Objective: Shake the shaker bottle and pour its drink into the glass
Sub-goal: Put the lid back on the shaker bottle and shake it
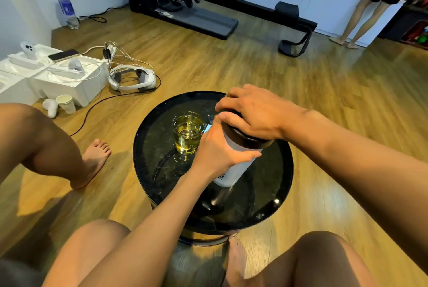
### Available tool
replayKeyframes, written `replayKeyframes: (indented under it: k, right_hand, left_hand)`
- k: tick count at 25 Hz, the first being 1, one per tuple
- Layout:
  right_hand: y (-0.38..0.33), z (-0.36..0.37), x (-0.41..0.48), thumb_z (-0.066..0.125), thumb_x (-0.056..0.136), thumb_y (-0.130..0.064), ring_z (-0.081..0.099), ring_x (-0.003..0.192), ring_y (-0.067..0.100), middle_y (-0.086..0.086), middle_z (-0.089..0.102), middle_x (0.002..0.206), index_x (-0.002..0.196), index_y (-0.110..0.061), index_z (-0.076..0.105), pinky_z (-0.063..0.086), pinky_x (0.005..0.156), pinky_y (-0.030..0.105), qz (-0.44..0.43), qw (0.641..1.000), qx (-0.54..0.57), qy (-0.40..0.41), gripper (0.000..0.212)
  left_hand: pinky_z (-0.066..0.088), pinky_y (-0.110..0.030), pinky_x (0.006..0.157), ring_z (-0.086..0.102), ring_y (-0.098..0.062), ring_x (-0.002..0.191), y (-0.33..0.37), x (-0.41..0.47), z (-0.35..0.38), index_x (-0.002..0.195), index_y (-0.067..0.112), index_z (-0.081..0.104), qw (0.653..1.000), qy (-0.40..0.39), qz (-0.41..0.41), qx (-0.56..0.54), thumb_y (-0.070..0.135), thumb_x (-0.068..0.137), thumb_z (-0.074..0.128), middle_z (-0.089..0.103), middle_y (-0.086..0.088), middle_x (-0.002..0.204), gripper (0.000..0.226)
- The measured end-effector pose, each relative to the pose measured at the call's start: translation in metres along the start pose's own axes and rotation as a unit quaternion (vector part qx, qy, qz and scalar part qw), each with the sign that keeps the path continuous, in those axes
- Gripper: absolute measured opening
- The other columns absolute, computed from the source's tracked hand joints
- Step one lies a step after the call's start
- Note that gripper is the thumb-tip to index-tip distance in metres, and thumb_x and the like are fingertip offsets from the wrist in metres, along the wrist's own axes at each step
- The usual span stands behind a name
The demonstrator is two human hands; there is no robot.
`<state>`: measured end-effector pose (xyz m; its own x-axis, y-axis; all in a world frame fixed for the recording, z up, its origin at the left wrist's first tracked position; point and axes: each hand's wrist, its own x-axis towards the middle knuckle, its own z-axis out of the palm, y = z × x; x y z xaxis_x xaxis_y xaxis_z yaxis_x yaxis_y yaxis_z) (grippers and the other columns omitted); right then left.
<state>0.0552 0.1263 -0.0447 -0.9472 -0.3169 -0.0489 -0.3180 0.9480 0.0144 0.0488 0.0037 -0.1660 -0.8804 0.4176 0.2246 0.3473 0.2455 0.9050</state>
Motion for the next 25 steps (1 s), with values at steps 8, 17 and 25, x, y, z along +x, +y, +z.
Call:
replayKeyframes:
  k: [8, 17, 25]
  right_hand:
    - [-0.002, 0.004, 0.007, 0.036, 0.097, -0.046, 0.055, 0.103, 0.028, 0.006, 0.061, 0.109, 0.11, -0.028, 0.065, 0.038, 0.08, 0.035, 0.109, 0.992, 0.063, 0.031, 0.036]
    - [-0.011, 0.008, 0.011, 0.046, 0.088, -0.051, 0.058, 0.1, 0.033, 0.008, 0.066, 0.106, 0.101, -0.022, 0.068, 0.041, 0.078, 0.037, 0.227, 0.968, 0.077, 0.069, 0.039]
    - [-0.021, 0.01, 0.01, 0.04, 0.082, -0.056, 0.054, 0.105, 0.037, 0.01, 0.061, 0.116, 0.106, -0.023, 0.066, 0.041, 0.089, 0.045, 0.294, 0.95, 0.074, 0.075, 0.048]
  left_hand:
    - [0.039, 0.0, 0.075, 0.053, -0.001, 0.1, 0.0, 0.001, 0.0, 0.125, 0.023, 0.045, 1.0, -0.006, 0.001, -0.002, 0.043, 0.055, 0.094, 0.053, 0.023, 0.105, 0.088]
    - [0.04, -0.004, 0.07, 0.056, -0.007, 0.097, 0.005, 0.001, 0.0, 0.126, 0.018, 0.045, 1.0, -0.014, -0.007, 0.0, 0.038, 0.058, 0.093, 0.057, 0.018, 0.103, 0.086]
    - [0.044, -0.004, 0.072, 0.059, -0.007, 0.098, 0.008, 0.001, -0.002, 0.128, 0.019, 0.045, 0.999, -0.024, -0.019, -0.014, 0.04, 0.057, 0.094, 0.061, 0.012, 0.107, 0.09]
